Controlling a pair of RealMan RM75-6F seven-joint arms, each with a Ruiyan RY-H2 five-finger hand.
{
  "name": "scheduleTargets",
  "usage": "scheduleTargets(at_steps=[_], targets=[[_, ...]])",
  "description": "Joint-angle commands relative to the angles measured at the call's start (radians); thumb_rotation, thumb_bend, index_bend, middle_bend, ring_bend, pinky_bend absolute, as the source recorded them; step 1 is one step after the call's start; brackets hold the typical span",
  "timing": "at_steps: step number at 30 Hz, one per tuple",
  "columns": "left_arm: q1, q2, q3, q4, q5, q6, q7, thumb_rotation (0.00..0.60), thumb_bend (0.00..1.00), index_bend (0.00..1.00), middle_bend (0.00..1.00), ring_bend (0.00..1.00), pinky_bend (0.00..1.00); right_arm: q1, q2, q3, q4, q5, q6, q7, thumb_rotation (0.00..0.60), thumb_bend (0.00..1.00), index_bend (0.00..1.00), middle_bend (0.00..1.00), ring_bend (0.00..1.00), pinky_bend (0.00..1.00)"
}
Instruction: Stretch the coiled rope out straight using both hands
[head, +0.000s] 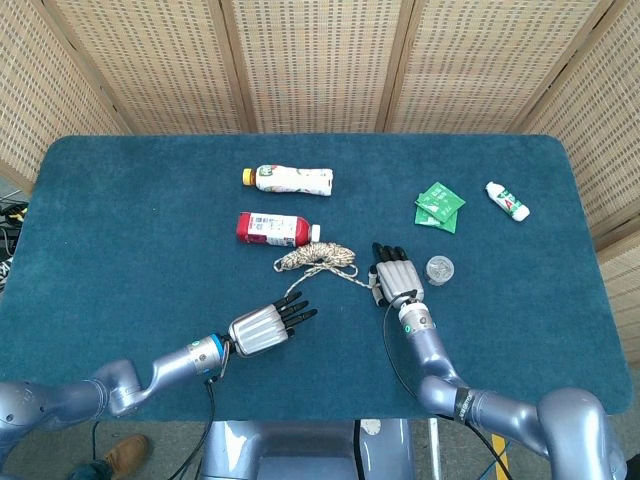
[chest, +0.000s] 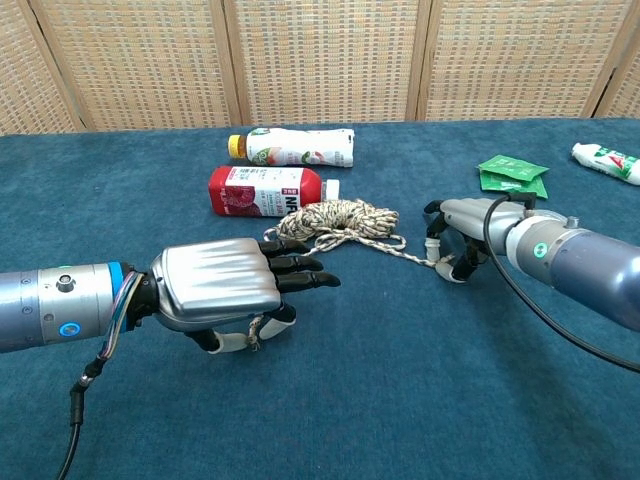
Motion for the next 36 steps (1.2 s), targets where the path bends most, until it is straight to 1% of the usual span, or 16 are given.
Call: scheduleTargets(at_steps=[1,5,9,18,24,29,36], targets=[[0.0,0.001,0.0,-0.001,-0.002,0.001,0.003,0.6,0.36,0.53,0.0,0.0,0.0,0.0,0.001,0.0,-0.001,0.001,0.0,-0.001,0.6,0.5,0.67,0.0,0.0,0.0],[0.0,0.003,0.001,-0.005,-0.005,0.0,0.009,0.6,0.37,0.57,0.0,0.0,0.0,0.001,0.002,-0.001,-0.002,0.005,0.0,-0.007,0.6,0.5,0.67,0.0,0.0,0.0],[0.0,0.006,0.001,-0.012,-0.008,0.0,0.013,0.6,0.41,0.58,0.0,0.0,0.0,0.002,0.002,0.0,-0.005,0.008,0.001,-0.012,0.6,0.5,0.67,0.0,0.0,0.0],[0.005,0.005,0.001,-0.012,-0.015,0.008,0.011,0.6,0.44,0.65,0.0,0.0,0.0,0.006,0.0,-0.001,-0.014,0.014,0.01,-0.026,0.6,0.49,0.67,0.0,0.0,0.0],[0.007,0.006,0.002,-0.01,-0.019,0.011,0.005,0.6,0.47,0.68,0.0,0.0,0.0,0.008,0.002,0.001,-0.024,0.014,0.018,-0.033,0.6,0.5,0.67,0.0,0.0,0.0],[0.012,0.01,0.004,-0.005,-0.022,0.018,-0.002,0.6,0.49,0.69,0.0,0.0,0.0,0.007,0.002,0.001,-0.025,0.015,0.021,-0.034,0.6,0.5,0.67,0.0,0.0,0.0],[0.044,0.057,-0.004,-0.005,-0.048,0.067,-0.054,0.6,0.51,0.7,0.0,0.0,0.0,0.001,0.014,0.001,-0.034,-0.002,0.036,-0.024,0.6,0.5,0.67,0.0,0.0,0.0]])
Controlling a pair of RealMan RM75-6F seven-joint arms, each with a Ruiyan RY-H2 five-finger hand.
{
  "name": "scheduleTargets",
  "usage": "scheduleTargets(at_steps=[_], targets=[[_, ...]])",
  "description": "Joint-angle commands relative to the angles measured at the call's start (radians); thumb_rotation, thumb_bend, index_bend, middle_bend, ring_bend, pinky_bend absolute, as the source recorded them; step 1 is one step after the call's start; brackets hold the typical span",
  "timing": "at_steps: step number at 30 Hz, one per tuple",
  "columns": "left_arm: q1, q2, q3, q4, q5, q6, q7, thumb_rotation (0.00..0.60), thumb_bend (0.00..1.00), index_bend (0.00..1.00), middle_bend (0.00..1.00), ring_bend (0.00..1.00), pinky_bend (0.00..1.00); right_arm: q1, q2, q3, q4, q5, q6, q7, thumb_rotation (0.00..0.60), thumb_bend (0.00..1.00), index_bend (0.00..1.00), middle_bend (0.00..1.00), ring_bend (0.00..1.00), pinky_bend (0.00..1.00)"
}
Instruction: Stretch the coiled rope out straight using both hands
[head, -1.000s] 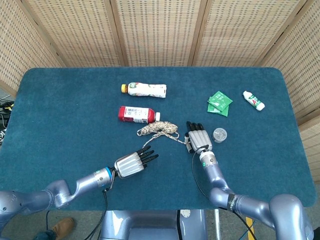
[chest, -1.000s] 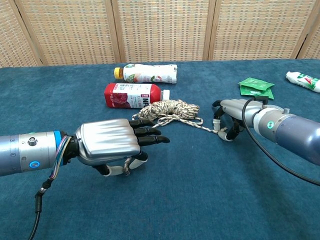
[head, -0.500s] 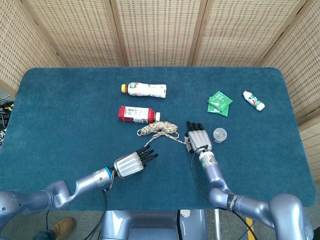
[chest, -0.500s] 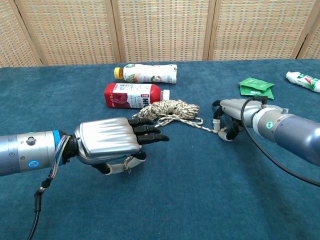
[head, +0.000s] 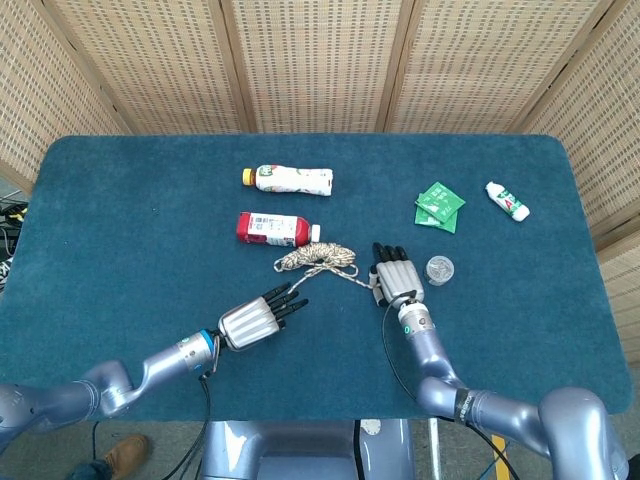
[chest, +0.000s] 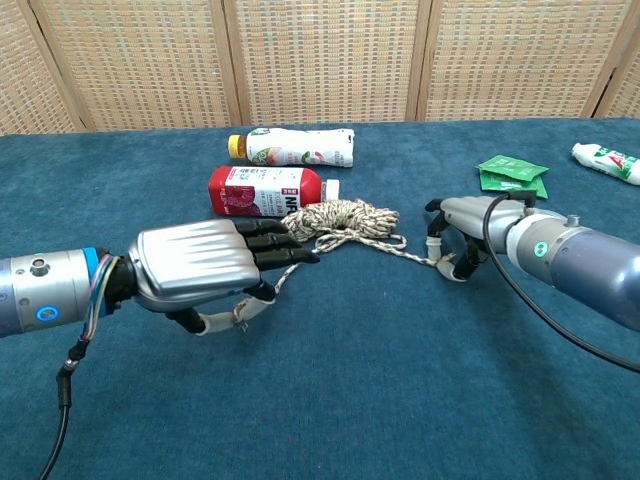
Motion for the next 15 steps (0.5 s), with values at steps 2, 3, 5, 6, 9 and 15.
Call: scheduleTargets(at_steps=[2,3,5,6,9,15], targets=[[0.027,0.041,-0.006,0.002,-0.023,0.037,-0.039,0.6,0.51,0.72,0.0,0.0,0.0,-0.007,0.013,0.0,-0.011,-0.015,0.015,0.006,0.6,0.5,0.67,0.0,0.0,0.0],[0.034,0.05,-0.006,0.002,-0.026,0.045,-0.048,0.6,0.51,0.72,0.0,0.0,0.0,-0.009,0.016,-0.002,-0.013,-0.02,0.019,0.007,0.6,0.5,0.68,0.0,0.0,0.0],[0.048,0.068,-0.01,0.005,-0.038,0.062,-0.067,0.6,0.51,0.72,0.0,0.0,0.0,-0.012,0.022,-0.008,-0.014,-0.035,0.03,0.005,0.6,0.5,0.68,0.01,0.0,0.0],[0.056,0.078,-0.012,0.007,-0.045,0.072,-0.077,0.6,0.51,0.72,0.0,0.0,0.0,-0.015,0.025,-0.012,-0.012,-0.045,0.037,0.003,0.6,0.49,0.68,0.01,0.0,0.0],[0.074,0.099,-0.017,0.015,-0.06,0.093,-0.103,0.6,0.51,0.72,0.0,0.0,0.0,-0.022,0.031,-0.021,-0.007,-0.07,0.054,0.005,0.6,0.49,0.68,0.01,0.0,0.0],[0.136,0.158,-0.04,0.079,-0.119,0.152,-0.212,0.6,0.52,0.73,0.0,0.0,0.0,-0.052,0.058,-0.028,0.016,-0.122,0.097,0.032,0.6,0.49,0.68,0.02,0.0,0.0]])
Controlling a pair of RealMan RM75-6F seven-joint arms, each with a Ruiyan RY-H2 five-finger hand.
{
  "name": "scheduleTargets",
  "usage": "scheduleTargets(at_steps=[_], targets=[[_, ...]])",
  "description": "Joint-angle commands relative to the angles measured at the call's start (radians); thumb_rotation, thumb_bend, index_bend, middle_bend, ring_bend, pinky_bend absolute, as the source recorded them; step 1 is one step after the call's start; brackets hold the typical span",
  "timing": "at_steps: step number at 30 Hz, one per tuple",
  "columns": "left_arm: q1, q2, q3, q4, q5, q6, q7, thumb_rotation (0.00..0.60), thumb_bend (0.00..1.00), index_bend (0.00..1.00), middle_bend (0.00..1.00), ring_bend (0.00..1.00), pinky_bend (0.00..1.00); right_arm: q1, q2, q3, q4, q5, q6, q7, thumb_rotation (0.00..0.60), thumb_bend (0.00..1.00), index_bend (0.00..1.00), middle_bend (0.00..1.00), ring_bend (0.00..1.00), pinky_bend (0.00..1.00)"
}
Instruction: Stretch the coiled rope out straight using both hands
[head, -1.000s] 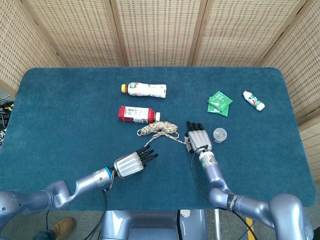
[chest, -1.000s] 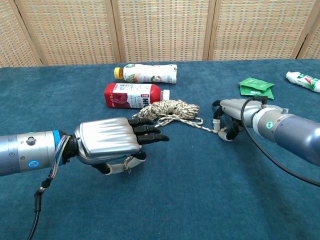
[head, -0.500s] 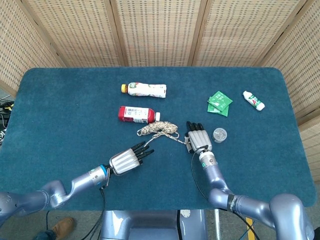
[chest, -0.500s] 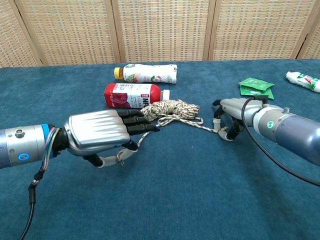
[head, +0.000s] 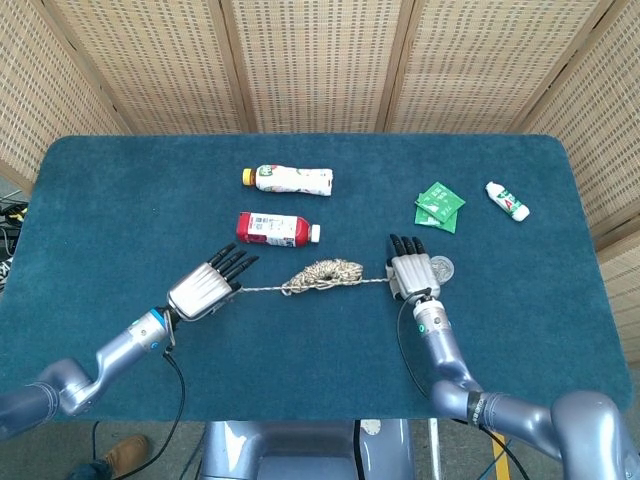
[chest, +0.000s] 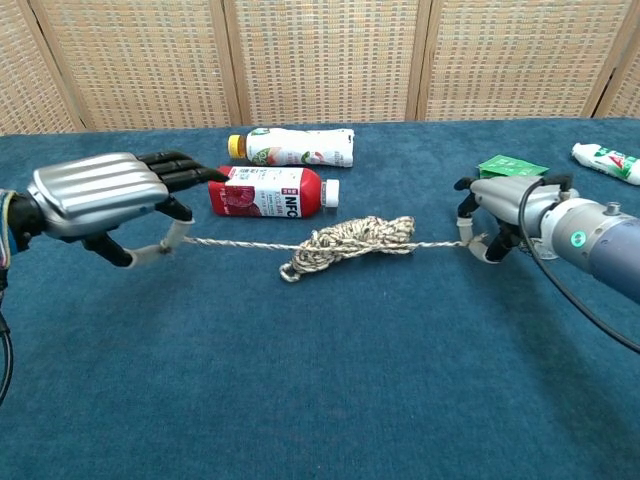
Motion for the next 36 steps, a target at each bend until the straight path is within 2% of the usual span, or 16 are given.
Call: scheduleTargets(at_steps=[1,17,36], targets=[[0.038,0.032,-0.011,0.051,-0.029,0.035,-0.071,0.6,0.52,0.73,0.0,0.0,0.0,-0.015,0.017,0.0,0.009,-0.015,0.012,0.014,0.6,0.49,0.68,0.02,0.0,0.0],[0.116,0.054,-0.004,0.282,-0.056,0.06,-0.232,0.6,0.53,0.73,0.0,0.0,0.0,-0.076,0.149,0.003,-0.065,-0.039,0.066,-0.018,0.6,0.5,0.68,0.02,0.0,0.0],[0.131,0.033,-0.005,0.331,-0.043,0.063,-0.224,0.6,0.53,0.73,0.0,0.0,0.0,-0.105,0.184,-0.011,-0.054,-0.05,0.086,-0.067,0.6,0.49,0.68,0.02,0.0,0.0]])
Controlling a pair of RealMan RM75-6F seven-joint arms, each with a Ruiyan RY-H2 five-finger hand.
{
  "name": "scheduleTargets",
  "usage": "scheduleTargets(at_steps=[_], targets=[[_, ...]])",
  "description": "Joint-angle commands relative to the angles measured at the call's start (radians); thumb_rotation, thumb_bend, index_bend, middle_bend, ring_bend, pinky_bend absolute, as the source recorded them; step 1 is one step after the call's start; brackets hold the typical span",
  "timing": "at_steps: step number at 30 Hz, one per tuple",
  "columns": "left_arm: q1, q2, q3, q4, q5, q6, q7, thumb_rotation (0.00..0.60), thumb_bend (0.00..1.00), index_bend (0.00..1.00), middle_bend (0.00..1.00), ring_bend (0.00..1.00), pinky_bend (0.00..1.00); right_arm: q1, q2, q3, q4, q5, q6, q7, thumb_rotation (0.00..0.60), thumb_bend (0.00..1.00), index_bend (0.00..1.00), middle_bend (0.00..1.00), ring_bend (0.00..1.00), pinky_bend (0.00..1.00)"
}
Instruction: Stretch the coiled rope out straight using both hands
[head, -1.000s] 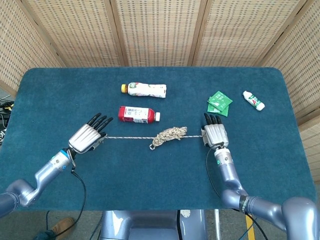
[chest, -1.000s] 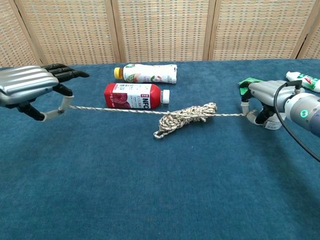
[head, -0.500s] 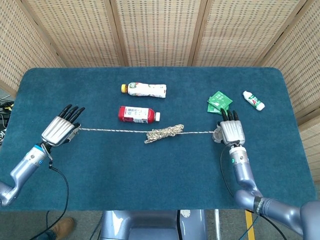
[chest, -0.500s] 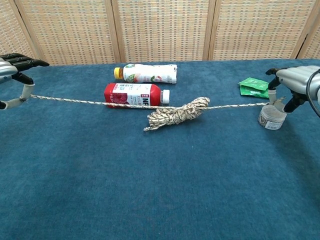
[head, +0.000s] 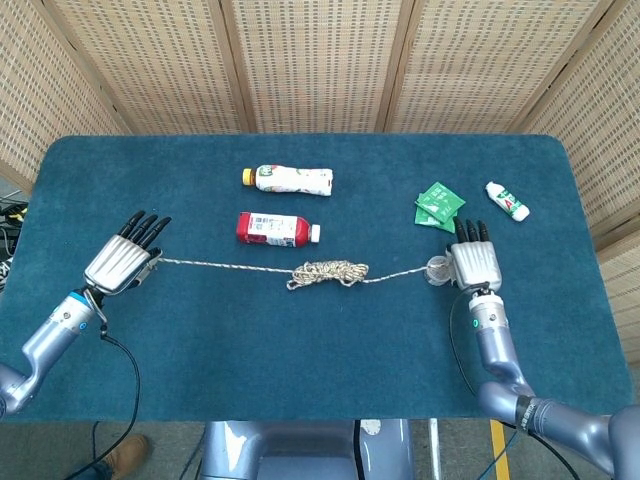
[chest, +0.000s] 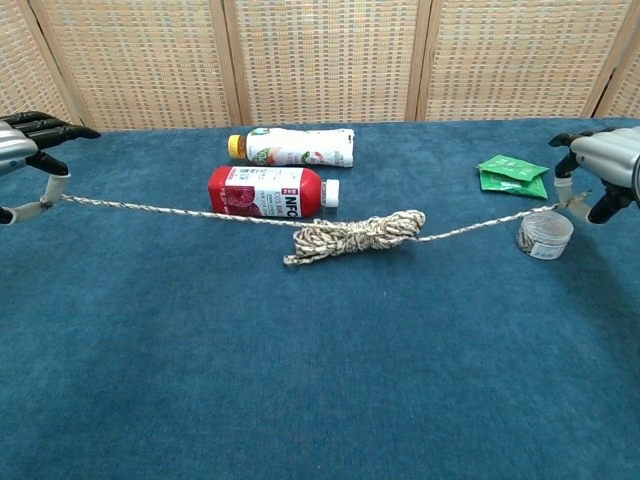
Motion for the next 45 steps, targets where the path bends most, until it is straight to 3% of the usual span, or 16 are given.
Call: scheduleTargets(at_steps=[1,10,12,14,16,17,19,26,32,40,45], targets=[[0.004,0.003,-0.001,0.004,-0.004,-0.004,0.0,0.6,0.53,0.73,0.0,0.0,0.0,-0.003,0.004,-0.002,0.008,-0.002,0.004,-0.01,0.6,0.49,0.68,0.02,0.0,0.0],[0.021,0.01,-0.005,0.028,-0.018,-0.014,-0.018,0.6,0.53,0.73,0.0,0.0,0.0,-0.017,0.019,0.0,0.018,0.001,0.008,-0.019,0.6,0.49,0.68,0.02,0.0,0.0],[0.023,0.008,-0.006,0.031,-0.019,-0.016,-0.026,0.6,0.52,0.71,0.0,0.0,0.0,-0.021,0.022,0.002,0.015,0.004,0.007,-0.018,0.6,0.47,0.63,0.01,0.0,0.0],[0.024,0.004,-0.002,0.026,-0.012,-0.01,-0.044,0.6,0.37,0.5,0.0,0.0,0.0,-0.029,0.026,0.003,-0.002,0.004,0.002,0.002,0.6,0.37,0.38,0.0,0.0,0.0],[0.024,0.006,-0.001,0.018,-0.008,-0.006,-0.059,0.6,0.1,0.1,0.0,0.0,0.0,-0.036,0.028,0.009,-0.013,-0.008,0.01,0.026,0.6,0.2,0.13,0.0,0.0,0.0],[0.024,0.009,-0.001,0.012,-0.006,-0.003,-0.067,0.6,0.03,0.01,0.0,0.0,0.0,-0.038,0.029,0.011,-0.019,-0.018,0.017,0.04,0.6,0.1,0.03,0.0,0.0,0.0],[0.025,0.019,-0.005,-0.006,-0.007,0.005,-0.085,0.6,0.0,0.0,0.0,0.0,0.0,-0.047,0.036,0.014,-0.03,-0.056,0.039,0.081,0.6,0.01,0.0,0.0,0.0,0.0],[0.045,0.077,-0.059,-0.111,-0.053,0.064,-0.157,0.6,0.0,0.0,0.0,0.0,0.0,-0.097,0.093,0.004,-0.118,-0.214,0.15,0.225,0.6,0.0,0.0,0.0,0.0,0.0],[0.111,0.193,-0.11,-0.351,-0.127,0.132,-0.175,0.6,0.0,0.0,0.0,0.0,0.0,-0.186,0.177,-0.034,-0.204,-0.377,0.297,0.376,0.6,0.0,0.0,0.0,0.0,0.0],[0.253,0.332,-0.081,-0.696,-0.181,0.219,-0.003,0.6,0.0,0.0,0.0,0.0,0.0,-0.334,0.267,-0.117,-0.325,-0.498,0.464,0.434,0.6,0.0,0.0,0.0,0.0,0.0],[0.325,0.353,-0.056,-0.802,-0.188,0.268,0.049,0.6,0.0,0.0,0.0,0.0,0.0,-0.401,0.281,-0.155,-0.341,-0.577,0.558,0.401,0.6,0.0,0.0,0.0,0.0,0.0]])
